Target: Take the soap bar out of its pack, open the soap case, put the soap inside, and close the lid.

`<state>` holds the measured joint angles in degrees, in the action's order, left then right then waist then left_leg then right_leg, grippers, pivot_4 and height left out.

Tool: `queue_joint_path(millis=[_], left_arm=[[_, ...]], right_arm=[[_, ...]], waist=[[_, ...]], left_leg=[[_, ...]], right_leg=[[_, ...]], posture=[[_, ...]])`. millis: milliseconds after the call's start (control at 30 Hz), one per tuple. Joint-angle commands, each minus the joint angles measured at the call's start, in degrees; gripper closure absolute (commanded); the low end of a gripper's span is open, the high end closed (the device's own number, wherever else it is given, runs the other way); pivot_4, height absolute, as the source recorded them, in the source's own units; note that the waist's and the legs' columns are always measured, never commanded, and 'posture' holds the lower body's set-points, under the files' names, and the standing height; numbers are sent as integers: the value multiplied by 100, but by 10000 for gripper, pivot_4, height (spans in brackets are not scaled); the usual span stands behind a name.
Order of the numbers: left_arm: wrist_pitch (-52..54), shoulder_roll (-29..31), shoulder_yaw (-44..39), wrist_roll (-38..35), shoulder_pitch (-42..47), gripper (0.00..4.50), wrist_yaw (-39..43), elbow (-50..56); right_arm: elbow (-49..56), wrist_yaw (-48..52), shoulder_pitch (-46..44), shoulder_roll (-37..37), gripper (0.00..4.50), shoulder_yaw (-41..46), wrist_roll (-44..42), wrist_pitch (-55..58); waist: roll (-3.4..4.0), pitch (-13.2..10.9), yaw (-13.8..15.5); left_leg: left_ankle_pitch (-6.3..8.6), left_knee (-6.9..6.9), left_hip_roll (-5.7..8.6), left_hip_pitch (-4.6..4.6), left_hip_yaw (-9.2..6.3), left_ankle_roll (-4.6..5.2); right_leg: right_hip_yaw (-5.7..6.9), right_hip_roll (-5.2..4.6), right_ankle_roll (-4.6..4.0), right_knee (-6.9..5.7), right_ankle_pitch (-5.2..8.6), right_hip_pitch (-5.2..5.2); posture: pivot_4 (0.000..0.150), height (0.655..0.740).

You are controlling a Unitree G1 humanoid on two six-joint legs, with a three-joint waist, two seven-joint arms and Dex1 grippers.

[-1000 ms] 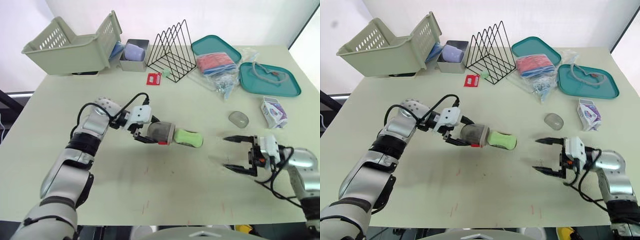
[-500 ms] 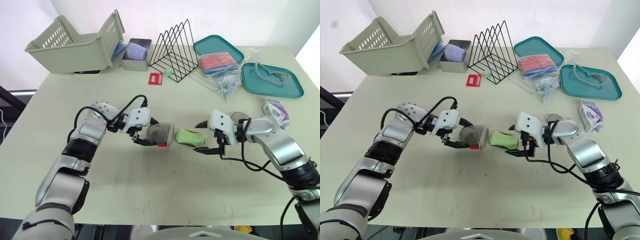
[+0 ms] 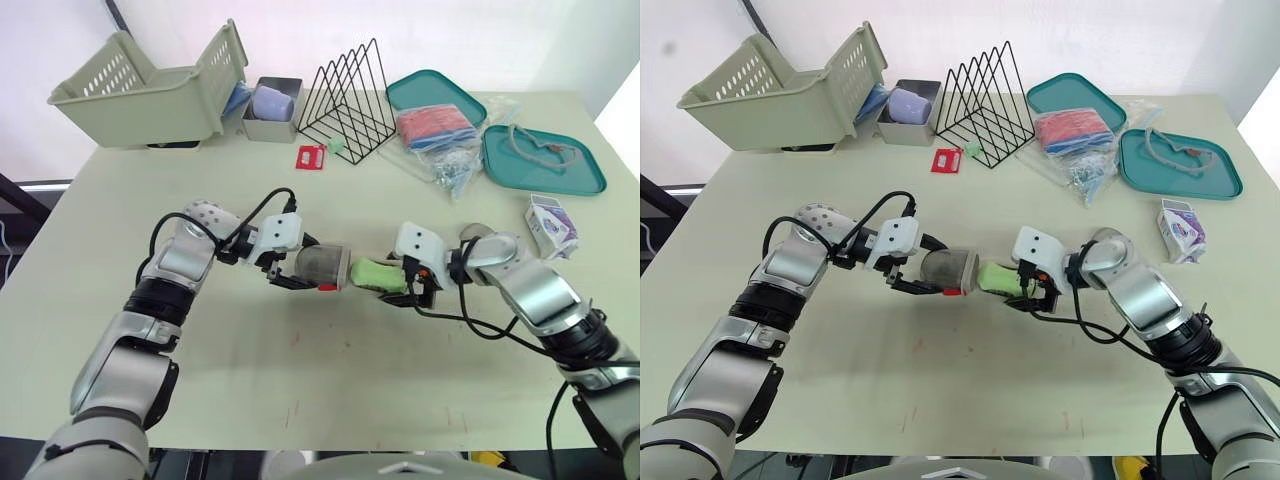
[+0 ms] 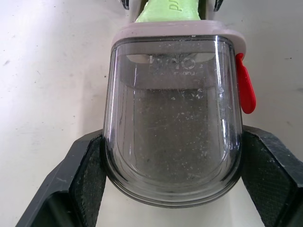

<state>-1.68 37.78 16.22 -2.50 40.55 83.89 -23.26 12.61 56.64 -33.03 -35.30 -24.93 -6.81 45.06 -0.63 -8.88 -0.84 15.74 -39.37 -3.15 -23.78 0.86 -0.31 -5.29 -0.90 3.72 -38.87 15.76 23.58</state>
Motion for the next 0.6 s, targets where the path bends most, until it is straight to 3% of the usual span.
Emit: queue_joint_path(millis=[33, 167, 233, 333, 367, 600], left_arm=[[16, 29, -133, -135, 2, 10457, -13, 212], [26, 16, -123, -127, 12, 10457, -33, 214], [34, 15, -123, -131, 18, 10457, -33, 214], [42, 7, -118, -132, 31, 10457, -31, 214], [37, 5, -117, -130, 34, 10457, -31, 211], [-6, -21, -91, -100, 42, 10457, -35, 169]], right_arm=[[136, -40, -97, 29, 0, -72, 13, 157], [109, -94, -97, 41, 0, -106, 12, 232], [130, -96, -91, 34, 5348, -106, -10, 267], [149, -76, -87, 12, 18069, -118, -27, 285], [150, -64, -86, 2, 20410, -124, -28, 278], [150, 203, -237, -211, 20493, -78, -56, 17]], waist=[[0, 0, -3], [0, 0, -5], [0, 0, -5], [-1, 1, -5], [-2, 1, -5], [-2, 1, 0]], left_leg=[[0, 0, 0, 0, 0, 0], [0, 0, 0, 1, 0, 0], [0, 0, 0, 1, -1, 0], [0, 0, 0, 1, -1, 0], [0, 0, 0, 1, -1, 0], [0, 0, 0, 1, -1, 0]], right_leg=[[0, 0, 0, 0, 0, 0], [0, 0, 0, -1, 0, 0], [0, 0, 0, -1, 0, 0], [0, 0, 0, 0, 0, 0], [1, 0, 0, 0, 0, 0], [1, 0, 0, 0, 0, 0]], posture=[[1500, 7400], [1500, 7400], [1500, 7400], [1500, 7400], [1500, 7400], [1500, 7400]])
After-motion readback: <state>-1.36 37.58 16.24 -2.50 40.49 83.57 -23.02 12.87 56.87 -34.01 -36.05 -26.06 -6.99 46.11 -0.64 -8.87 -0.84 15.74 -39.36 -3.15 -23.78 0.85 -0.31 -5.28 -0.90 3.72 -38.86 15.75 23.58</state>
